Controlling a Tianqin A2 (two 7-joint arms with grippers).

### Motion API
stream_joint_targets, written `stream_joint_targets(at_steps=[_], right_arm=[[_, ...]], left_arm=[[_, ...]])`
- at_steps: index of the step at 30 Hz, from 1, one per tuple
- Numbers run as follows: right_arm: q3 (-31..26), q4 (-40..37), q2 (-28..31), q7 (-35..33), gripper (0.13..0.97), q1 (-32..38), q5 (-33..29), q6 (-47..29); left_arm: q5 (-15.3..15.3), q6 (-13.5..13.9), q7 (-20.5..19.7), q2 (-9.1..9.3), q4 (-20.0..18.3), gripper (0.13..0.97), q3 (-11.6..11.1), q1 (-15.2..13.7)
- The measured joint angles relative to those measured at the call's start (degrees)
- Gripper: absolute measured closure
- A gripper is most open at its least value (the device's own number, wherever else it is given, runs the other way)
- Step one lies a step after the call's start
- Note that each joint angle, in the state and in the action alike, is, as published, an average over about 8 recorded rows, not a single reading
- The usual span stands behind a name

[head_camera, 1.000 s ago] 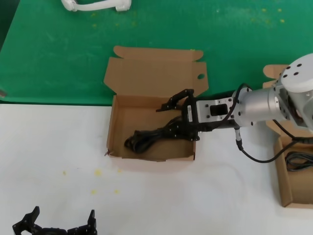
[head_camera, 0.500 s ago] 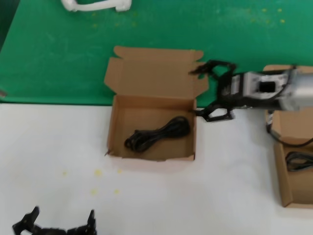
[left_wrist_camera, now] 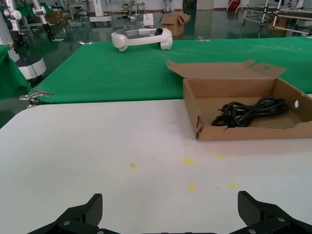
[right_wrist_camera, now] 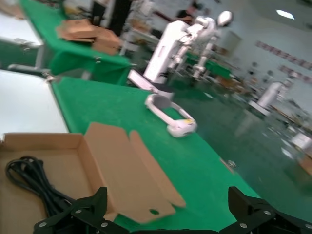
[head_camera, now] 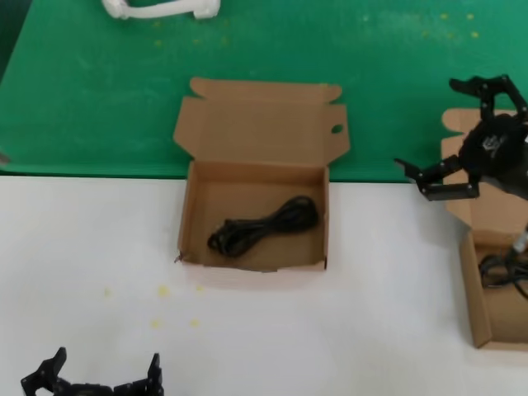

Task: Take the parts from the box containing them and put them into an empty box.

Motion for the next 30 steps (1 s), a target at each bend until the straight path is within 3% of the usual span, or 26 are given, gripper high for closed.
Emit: stream_joint_targets(at_steps=[8,17,30], right_arm=[[0.42,3.27,1.31,1.98,0.191,-4.15,2.45,3.57],[2.38,5.95,-0.40,3.01,0.134,-9.89,2.72,7.52],[5.68,10.52,-3.23,4.79,0.129,-19.63,3.23,14.25]], left_arm=[[0.00,0.00,0.00,0.00,0.00,0.132,0.00,0.00],[0.00,0.00,0.00,0.00,0.00,0.132,0.00,0.00],[-0.01,0.00,0.00,0.00,0.00,0.132,0.00,0.00]])
